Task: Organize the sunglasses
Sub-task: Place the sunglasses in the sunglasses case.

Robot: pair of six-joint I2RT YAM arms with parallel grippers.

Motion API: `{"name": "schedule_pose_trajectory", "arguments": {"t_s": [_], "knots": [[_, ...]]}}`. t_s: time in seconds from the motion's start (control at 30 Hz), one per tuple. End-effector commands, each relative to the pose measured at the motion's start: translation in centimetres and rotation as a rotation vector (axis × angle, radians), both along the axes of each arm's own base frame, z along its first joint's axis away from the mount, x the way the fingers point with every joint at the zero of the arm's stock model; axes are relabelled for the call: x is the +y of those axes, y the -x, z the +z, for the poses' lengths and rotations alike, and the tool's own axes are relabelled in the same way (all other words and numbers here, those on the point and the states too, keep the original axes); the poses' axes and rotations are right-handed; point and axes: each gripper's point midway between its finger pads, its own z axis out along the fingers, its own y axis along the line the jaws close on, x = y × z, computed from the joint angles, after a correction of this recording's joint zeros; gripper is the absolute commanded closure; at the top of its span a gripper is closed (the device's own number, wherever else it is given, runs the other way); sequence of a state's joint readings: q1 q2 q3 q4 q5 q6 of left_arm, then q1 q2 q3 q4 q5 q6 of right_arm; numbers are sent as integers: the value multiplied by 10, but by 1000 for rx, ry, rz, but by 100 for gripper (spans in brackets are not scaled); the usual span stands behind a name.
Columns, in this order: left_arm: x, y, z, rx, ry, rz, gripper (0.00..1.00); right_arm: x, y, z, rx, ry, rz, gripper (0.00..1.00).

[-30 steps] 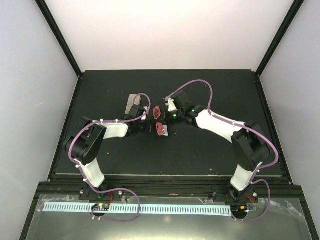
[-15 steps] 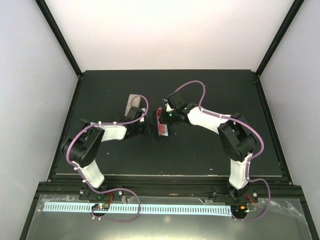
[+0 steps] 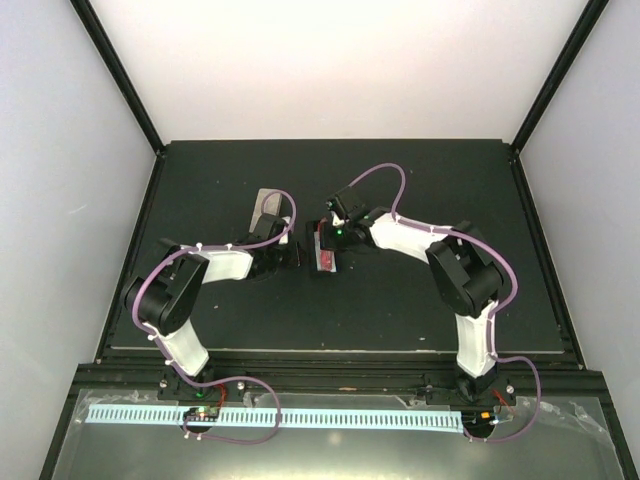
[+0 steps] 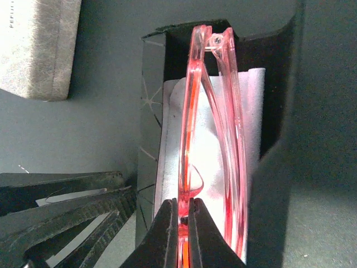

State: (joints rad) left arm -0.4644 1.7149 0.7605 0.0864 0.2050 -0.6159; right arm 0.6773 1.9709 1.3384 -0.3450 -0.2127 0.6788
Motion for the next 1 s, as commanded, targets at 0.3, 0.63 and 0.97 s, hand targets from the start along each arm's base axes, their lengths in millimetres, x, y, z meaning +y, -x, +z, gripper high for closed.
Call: {"name": "schedule_pose_trajectory", "arguments": {"t_s": [0.3, 0.63, 0.97], "knots": [[0, 1, 4, 1, 30, 6, 78, 21, 5, -5, 55, -70, 63, 99], [-1, 2, 5, 0, 31, 2, 78, 14, 3, -3, 29, -21, 50, 68], [-2, 2, 7, 0, 38, -1, 76, -5, 6, 14, -93, 143, 25, 60]]}}
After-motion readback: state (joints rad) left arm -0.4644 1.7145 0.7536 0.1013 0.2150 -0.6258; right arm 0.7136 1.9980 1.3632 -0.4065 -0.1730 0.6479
